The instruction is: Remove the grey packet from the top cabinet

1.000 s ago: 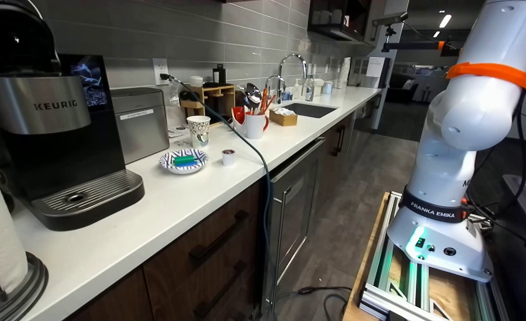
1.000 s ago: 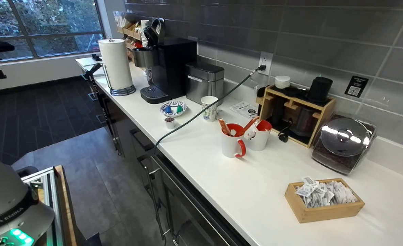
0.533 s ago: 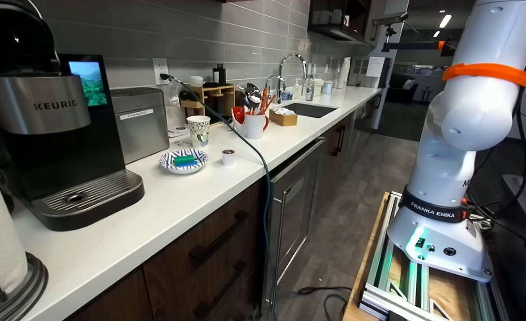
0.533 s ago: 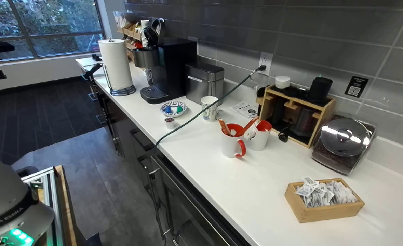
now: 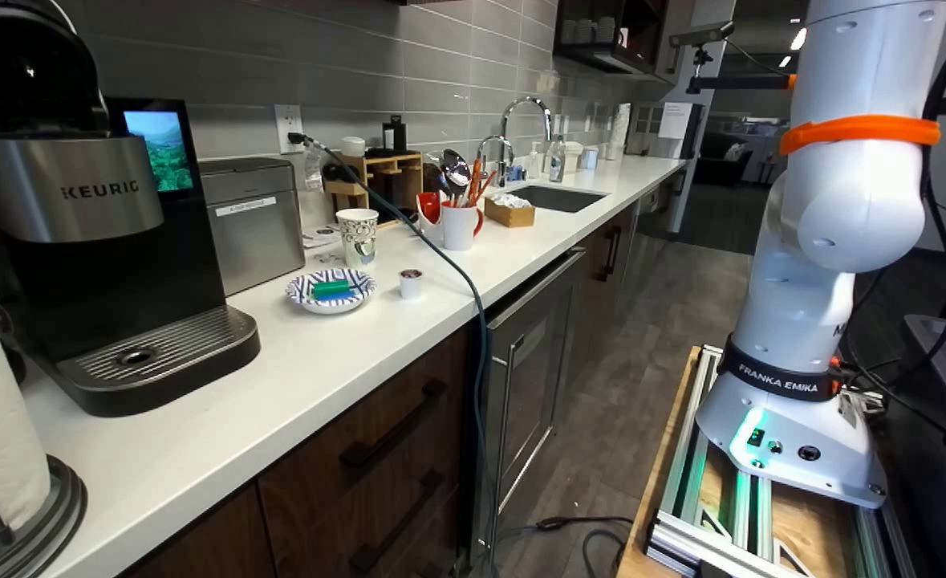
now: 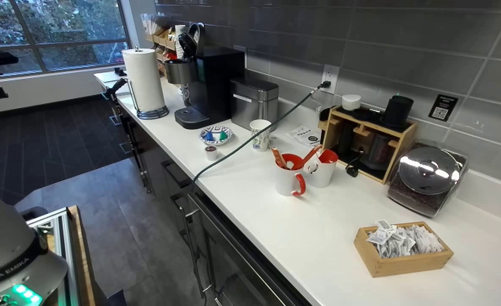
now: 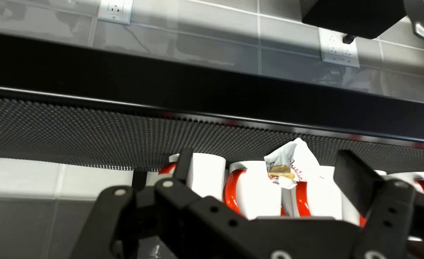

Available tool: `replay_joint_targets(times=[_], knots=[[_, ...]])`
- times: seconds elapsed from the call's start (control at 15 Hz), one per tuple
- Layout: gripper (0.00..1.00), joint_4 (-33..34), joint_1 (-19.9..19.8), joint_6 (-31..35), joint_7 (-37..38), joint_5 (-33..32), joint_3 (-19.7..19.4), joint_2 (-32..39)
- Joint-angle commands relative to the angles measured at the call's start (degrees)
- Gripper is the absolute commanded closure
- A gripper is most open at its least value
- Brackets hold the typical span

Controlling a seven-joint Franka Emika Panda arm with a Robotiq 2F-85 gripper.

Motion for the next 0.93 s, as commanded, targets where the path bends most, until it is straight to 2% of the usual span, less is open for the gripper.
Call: replay_joint_targets(times=[0.0, 0.2, 0.4, 0.53, 0.6, 0.67, 0.8, 0.87], knots=[[0.00, 13.0, 2.6, -1.9, 1.6, -7.2, 1.1, 8.2], [0.00, 21.3, 4.8, -2.6, 0.2, -8.2, 1.6, 13.8], [0.00, 25.8, 6.1, -0.4, 0.8, -5.8, 2.2, 17.5], [0.00, 28.9, 6.2, -1.9, -2.2, -2.6, 3.8, 19.5], [0.00, 22.2, 5.9, 0.0, -0.1, -5.1, 2.6, 15.5], [0.00, 31.0, 7.2, -3.4, -0.8, -4.6, 2.4, 20.5], [0.00, 32.2, 7.2, -3.2, -1.3, -3.9, 2.6, 21.5], [0.00, 32.4, 7.8, -2.8, 3.0, -4.3, 1.9, 21.7]])
